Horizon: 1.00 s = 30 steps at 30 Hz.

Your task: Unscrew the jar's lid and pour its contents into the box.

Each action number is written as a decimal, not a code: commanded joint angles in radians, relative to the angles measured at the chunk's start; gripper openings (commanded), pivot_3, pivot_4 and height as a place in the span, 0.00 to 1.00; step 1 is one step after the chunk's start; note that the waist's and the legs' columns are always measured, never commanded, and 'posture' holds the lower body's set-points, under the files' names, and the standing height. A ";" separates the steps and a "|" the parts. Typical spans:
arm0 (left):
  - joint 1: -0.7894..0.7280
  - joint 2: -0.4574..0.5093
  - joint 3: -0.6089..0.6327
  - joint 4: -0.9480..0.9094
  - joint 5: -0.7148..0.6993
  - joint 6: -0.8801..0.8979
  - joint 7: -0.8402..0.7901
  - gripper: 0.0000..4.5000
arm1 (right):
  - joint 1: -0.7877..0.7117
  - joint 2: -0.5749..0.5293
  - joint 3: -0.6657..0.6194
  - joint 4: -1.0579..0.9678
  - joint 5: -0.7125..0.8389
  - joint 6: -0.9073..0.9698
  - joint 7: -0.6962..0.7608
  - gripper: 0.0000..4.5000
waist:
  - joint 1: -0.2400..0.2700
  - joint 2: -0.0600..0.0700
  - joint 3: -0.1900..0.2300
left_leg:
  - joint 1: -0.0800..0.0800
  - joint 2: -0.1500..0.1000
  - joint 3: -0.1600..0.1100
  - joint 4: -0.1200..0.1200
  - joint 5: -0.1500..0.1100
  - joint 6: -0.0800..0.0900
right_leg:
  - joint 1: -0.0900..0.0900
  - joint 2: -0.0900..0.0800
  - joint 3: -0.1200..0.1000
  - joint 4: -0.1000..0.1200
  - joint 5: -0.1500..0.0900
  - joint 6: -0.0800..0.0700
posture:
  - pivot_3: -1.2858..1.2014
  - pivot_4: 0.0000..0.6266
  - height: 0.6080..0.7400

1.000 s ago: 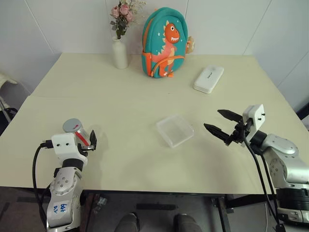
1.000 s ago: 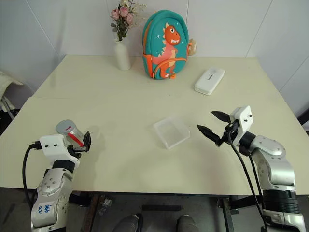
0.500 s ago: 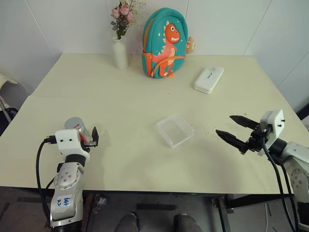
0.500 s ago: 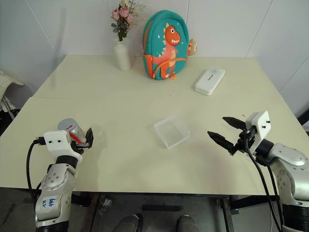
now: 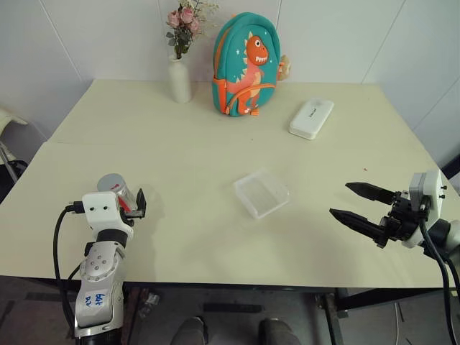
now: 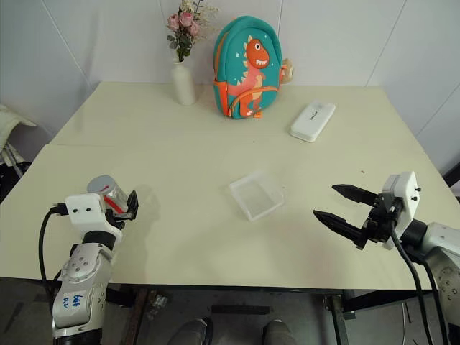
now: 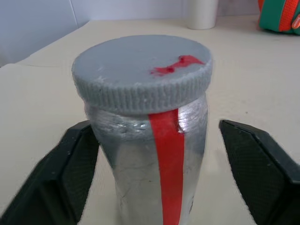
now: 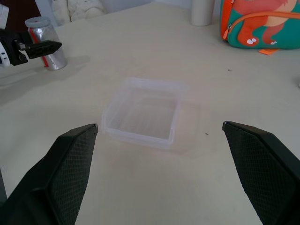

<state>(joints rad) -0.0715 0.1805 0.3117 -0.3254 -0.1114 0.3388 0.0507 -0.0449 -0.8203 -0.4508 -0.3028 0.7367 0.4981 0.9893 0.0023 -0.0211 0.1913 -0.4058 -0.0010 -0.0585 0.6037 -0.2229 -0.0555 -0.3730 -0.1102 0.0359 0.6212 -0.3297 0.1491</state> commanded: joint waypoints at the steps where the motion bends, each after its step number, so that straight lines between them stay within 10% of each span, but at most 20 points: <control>1: -0.009 0.015 0.002 -0.042 0.001 0.001 -0.004 0.67 | 0.002 -0.014 -0.039 -0.021 0.007 -0.015 0.001 1.00 | 0.000 0.000 0.000 | 0.000 0.000 0.000 0.000 0.000 0.000 | 0.000 0.000 0.000 0.000 0.000 0.000 | 0.52 0.24 1.00; 5: -0.013 0.022 0.007 -0.047 -0.004 0.004 -0.014 0.42 | 0.011 -0.005 -0.039 -0.032 0.004 -0.018 -0.011 1.00 | 0.000 0.000 0.000 | 0.000 0.000 0.000 0.000 0.000 0.000 | 0.000 0.000 0.000 0.000 0.000 0.000 | 0.52 0.24 1.00; 30: -0.331 0.404 -0.125 0.099 -0.346 0.067 -0.751 0.42 | -0.156 0.026 0.127 -0.249 0.039 0.054 -0.163 1.00 | -0.003 -0.001 0.001 | -0.001 0.001 0.000 -0.001 -0.001 0.000 | -0.001 0.000 0.000 -0.001 0.000 -0.001 | 0.52 0.24 1.00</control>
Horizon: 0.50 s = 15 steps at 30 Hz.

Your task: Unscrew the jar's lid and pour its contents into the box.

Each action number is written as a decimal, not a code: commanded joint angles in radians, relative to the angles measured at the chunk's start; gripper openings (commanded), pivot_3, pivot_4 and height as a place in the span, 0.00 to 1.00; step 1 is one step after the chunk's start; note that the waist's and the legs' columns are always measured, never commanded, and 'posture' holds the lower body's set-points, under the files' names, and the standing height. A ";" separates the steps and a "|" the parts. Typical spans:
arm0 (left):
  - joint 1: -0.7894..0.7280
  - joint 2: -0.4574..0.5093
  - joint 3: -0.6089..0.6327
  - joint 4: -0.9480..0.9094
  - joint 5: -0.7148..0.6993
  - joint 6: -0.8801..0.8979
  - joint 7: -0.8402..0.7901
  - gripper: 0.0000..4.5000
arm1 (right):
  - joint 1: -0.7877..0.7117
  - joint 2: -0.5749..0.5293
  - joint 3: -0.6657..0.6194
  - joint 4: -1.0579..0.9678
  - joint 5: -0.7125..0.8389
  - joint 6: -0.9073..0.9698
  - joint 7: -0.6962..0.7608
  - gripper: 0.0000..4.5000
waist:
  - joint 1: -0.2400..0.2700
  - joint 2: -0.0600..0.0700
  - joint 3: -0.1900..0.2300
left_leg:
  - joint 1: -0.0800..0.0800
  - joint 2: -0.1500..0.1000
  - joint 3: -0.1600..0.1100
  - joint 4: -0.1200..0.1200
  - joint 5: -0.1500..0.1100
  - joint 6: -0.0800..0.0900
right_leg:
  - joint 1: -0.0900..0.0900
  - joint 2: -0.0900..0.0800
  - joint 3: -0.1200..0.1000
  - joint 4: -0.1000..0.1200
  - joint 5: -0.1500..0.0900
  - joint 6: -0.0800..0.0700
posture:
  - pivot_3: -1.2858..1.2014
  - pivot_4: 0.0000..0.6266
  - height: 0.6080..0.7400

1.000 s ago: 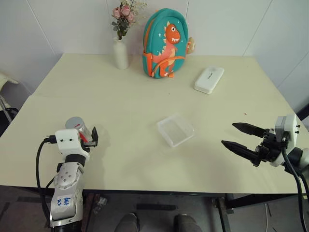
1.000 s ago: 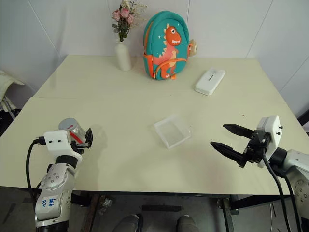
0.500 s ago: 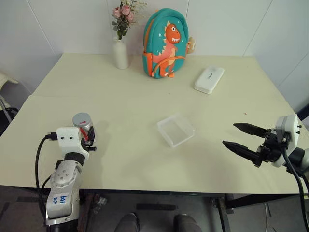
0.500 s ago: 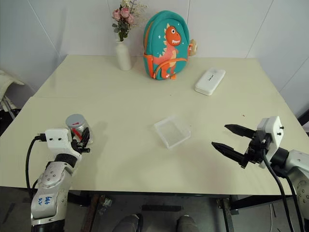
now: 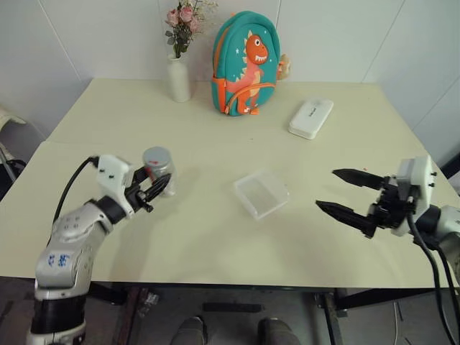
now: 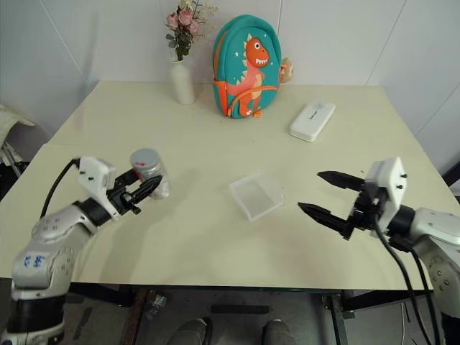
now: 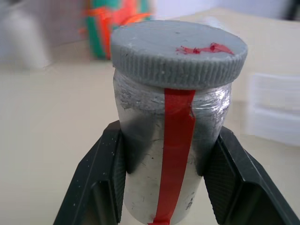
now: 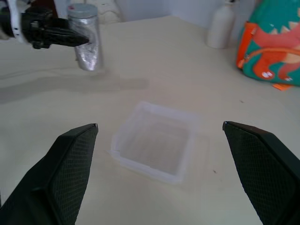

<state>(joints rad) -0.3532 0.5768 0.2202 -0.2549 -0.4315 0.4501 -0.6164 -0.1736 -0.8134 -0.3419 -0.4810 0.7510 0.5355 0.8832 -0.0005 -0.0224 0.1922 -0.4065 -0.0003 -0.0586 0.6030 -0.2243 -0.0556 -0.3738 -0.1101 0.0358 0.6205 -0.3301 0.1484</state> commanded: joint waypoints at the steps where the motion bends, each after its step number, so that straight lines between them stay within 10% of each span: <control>1: -0.076 0.005 -0.048 0.049 -0.030 -0.050 -0.110 0.42 | -0.044 0.031 0.033 -0.085 0.027 0.029 -0.089 1.00 | 0.000 0.000 0.000 | 0.000 0.000 0.000 0.000 0.000 0.000 | 0.000 0.000 0.000 -0.001 0.000 0.000 | 0.52 0.24 1.00; 15: -0.267 -0.035 -0.202 0.194 -0.078 -0.012 -0.364 0.42 | -0.311 0.209 0.253 -0.171 0.012 0.197 -0.440 1.00 | -0.004 0.000 0.000 | -0.001 0.000 0.000 -0.002 -0.001 0.000 | -0.002 0.000 0.000 0.001 -0.001 0.000 | 0.52 0.24 1.00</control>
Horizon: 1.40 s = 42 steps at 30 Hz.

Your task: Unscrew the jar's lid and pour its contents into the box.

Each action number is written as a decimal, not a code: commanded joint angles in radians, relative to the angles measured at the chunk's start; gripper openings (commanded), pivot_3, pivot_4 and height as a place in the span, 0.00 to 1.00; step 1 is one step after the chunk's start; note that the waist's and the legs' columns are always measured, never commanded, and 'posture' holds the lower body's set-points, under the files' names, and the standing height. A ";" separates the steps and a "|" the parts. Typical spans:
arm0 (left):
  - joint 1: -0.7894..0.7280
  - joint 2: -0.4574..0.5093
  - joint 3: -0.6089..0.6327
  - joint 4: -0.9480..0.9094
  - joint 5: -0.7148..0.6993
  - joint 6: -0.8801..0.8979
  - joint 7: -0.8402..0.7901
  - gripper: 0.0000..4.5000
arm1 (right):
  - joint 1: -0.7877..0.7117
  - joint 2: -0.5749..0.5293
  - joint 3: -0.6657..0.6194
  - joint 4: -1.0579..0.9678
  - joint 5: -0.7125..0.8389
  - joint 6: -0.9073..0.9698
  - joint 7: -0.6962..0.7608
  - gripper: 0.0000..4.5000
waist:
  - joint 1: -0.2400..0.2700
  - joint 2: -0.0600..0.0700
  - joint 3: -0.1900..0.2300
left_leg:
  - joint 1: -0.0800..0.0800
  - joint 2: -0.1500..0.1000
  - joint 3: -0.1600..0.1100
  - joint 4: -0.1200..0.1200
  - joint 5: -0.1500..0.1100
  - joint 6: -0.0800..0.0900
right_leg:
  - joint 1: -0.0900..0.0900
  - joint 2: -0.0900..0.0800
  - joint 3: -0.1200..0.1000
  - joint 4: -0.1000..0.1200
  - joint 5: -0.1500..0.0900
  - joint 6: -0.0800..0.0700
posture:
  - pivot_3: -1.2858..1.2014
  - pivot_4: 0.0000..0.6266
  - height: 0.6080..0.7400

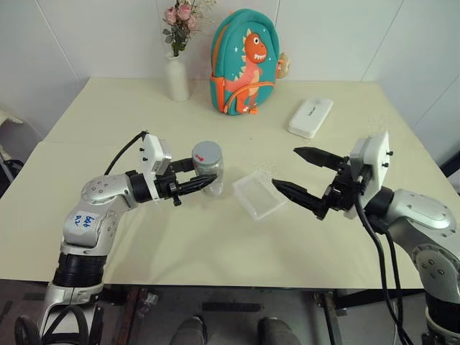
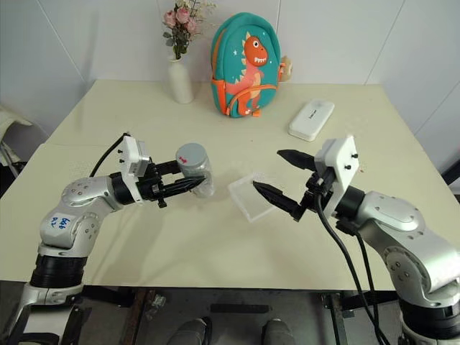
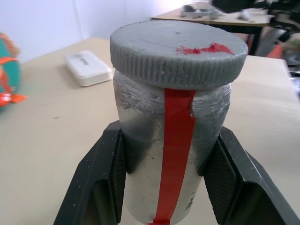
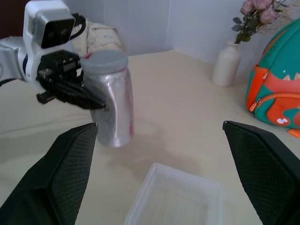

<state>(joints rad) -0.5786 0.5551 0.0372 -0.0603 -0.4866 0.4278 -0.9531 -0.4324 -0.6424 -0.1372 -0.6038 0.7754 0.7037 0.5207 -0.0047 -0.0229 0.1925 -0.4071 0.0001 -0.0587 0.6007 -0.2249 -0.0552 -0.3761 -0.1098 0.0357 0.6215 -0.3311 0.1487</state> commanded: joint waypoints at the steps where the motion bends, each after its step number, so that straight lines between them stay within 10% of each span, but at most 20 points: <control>1: -0.049 -0.017 -0.030 0.002 -0.015 0.019 -0.027 0.42 | -0.065 0.051 0.061 -0.048 -0.016 0.039 -0.096 1.00 | 0.001 0.000 0.000 | 0.000 0.000 0.000 0.000 0.000 0.000 | 0.000 0.000 0.000 0.000 0.000 0.000 | 0.52 0.24 1.00; 42: -0.115 -0.029 -0.102 -0.008 0.062 0.052 -0.015 0.42 | -0.202 0.335 0.261 0.069 -0.235 0.067 -0.211 1.00 | -0.021 0.000 0.000 | 0.000 0.000 -0.001 -0.001 0.000 0.000 | -0.002 0.001 0.000 0.004 -0.001 0.000 | 0.52 0.24 1.00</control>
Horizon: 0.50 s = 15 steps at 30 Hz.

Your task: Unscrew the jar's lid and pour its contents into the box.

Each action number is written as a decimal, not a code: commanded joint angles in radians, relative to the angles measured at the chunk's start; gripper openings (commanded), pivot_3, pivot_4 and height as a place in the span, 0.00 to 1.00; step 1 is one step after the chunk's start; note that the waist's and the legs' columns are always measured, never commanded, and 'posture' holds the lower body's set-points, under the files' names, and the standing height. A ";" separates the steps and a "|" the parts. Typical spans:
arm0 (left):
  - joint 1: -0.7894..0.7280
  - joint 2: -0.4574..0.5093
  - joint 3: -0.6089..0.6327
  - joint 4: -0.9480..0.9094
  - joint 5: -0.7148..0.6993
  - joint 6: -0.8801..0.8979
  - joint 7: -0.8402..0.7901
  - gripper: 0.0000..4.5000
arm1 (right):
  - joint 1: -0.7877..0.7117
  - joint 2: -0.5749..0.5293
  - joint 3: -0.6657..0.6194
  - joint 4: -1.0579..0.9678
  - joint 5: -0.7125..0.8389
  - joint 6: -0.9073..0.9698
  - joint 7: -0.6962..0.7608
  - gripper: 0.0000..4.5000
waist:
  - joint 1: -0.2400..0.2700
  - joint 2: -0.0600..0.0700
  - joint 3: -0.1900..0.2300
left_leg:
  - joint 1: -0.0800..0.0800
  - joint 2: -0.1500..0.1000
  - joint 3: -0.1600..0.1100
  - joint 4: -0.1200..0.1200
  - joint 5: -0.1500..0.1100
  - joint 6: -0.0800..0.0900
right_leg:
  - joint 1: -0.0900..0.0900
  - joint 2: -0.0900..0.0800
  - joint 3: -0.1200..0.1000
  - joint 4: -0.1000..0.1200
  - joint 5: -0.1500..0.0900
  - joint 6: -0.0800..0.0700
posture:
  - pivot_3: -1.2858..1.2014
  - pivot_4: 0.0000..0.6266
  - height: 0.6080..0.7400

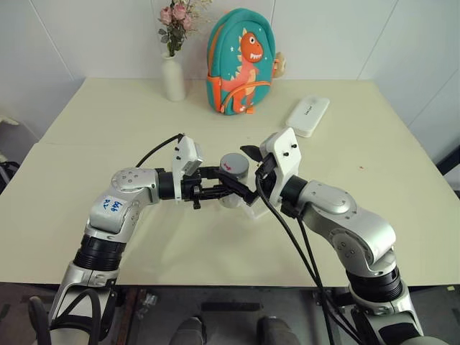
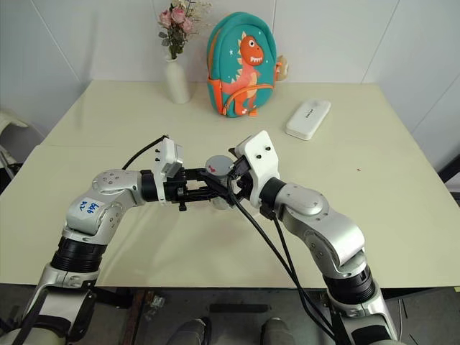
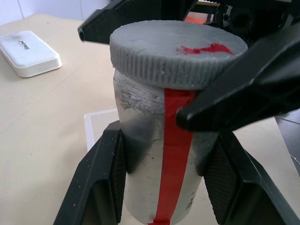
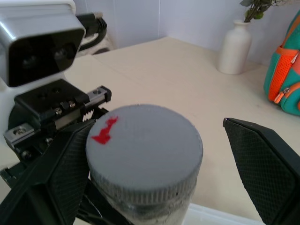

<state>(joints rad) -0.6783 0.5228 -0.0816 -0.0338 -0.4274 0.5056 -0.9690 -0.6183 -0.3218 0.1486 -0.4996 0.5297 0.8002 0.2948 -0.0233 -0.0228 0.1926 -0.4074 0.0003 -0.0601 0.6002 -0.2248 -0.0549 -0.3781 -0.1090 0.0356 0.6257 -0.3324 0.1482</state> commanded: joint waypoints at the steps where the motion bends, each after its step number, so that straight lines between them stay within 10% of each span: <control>1: -0.014 0.002 0.016 -0.037 0.002 -0.026 0.002 0.42 | -0.015 0.016 -0.025 -0.034 0.008 -0.030 0.018 1.00 | -0.004 0.000 0.000 | 0.000 0.000 0.000 0.000 0.000 0.000 | 0.000 0.000 0.000 0.000 0.000 0.000 | 0.52 0.24 1.00; 8: -0.007 0.001 0.018 -0.044 0.000 -0.027 0.013 0.42 | -0.010 0.023 -0.023 -0.037 0.011 -0.032 0.043 1.00 | -0.004 0.000 0.000 | 0.000 0.000 0.000 0.000 0.000 0.000 | 0.000 0.000 0.000 0.001 0.000 0.000 | 0.52 0.24 1.00; 15: -0.014 -0.002 0.022 -0.035 0.000 -0.030 0.023 0.42 | -0.010 0.024 -0.016 -0.038 0.016 -0.031 0.070 0.58 | -0.005 0.000 0.000 | 0.000 0.000 0.000 0.000 0.000 0.000 | 0.000 0.000 0.000 0.001 0.000 0.000 | 0.52 0.24 1.00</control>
<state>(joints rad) -0.6781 0.5223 -0.0807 -0.0351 -0.4271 0.4950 -0.9544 -0.6181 -0.3035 0.1460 -0.5004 0.5299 0.7859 0.3391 -0.0279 -0.0227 0.1927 -0.4072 0.0004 -0.0603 0.6002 -0.2248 -0.0549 -0.3785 -0.1090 0.0356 0.6264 -0.3325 0.1482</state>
